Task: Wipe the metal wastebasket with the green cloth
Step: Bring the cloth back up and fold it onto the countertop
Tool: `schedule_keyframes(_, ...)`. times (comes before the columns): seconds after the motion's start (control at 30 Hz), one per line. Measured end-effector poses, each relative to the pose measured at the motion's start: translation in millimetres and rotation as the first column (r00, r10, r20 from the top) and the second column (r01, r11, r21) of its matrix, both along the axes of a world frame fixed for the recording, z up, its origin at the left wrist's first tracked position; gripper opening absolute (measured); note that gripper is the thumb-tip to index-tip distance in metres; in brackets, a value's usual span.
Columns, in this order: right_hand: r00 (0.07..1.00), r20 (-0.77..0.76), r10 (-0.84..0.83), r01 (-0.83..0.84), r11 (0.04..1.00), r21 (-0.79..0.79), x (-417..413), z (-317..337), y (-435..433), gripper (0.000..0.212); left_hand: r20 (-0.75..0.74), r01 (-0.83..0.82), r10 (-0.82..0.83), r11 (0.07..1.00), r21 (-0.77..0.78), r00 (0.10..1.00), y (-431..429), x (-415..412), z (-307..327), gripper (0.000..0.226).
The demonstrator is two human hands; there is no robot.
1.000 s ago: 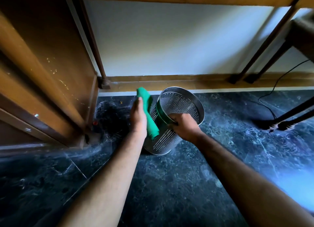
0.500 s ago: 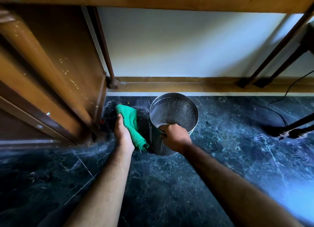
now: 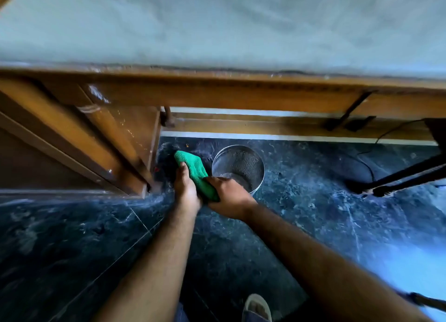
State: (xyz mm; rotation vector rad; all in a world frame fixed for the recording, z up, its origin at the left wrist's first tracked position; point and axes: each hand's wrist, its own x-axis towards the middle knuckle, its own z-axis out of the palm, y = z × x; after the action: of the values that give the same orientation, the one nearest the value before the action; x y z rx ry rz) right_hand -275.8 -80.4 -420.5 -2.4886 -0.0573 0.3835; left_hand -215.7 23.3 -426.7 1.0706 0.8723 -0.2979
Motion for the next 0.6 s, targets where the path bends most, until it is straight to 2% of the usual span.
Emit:
schedule_keyframes(0.07, 0.994, -0.005, -0.108, 0.108, 0.991, 0.078, -3, 32, -3, 0.048, -0.030, 0.058, -0.059, 0.998, -0.031, 0.998, -3, -7, 37, 0.035)
schedule_keyframes(0.17, 0.973, -0.029, -0.229, 0.230, 0.953, 0.197, -12, 79, -12, 0.033, -0.014, 0.162, -0.163, 0.985, -0.059, 0.987, 5, -13, 69, 0.053)
schedule_keyframes(0.27, 0.952, -0.091, -0.291, 0.304, 0.896, 0.324, -22, 139, -23, 0.026, 0.079, 0.338, -0.352, 0.928, 0.155, 0.932, 24, -23, 95, 0.089)
schedule_keyframes(0.3, 0.941, -0.132, -0.313, 0.340, 0.859, 0.384, -24, 163, -28, 0.024, 0.118, 0.384, -0.405, 0.908, 0.164, 0.907, 30, -28, 116, 0.094)
schedule_keyframes(0.4, 0.895, -0.300, -0.329, 0.445, 0.702, 0.557, -31, 220, -39, 0.035, 0.169, 0.575, -0.565, 0.818, -0.014, 0.807, 45, -40, 172, 0.099)
schedule_keyframes(0.47, 0.874, -0.384, -0.299, 0.484, 0.615, 0.622, -34, 259, -48, 0.036, 0.139, 0.659, -0.644, 0.739, -0.140, 0.752, 51, -44, 209, 0.093)
schedule_keyframes(0.6, 0.845, -0.449, -0.291, 0.534, 0.516, 0.670, -38, 325, -66, 0.033, 0.131, 0.721, -0.714, 0.652, -0.233, 0.688, 52, -50, 269, 0.090)
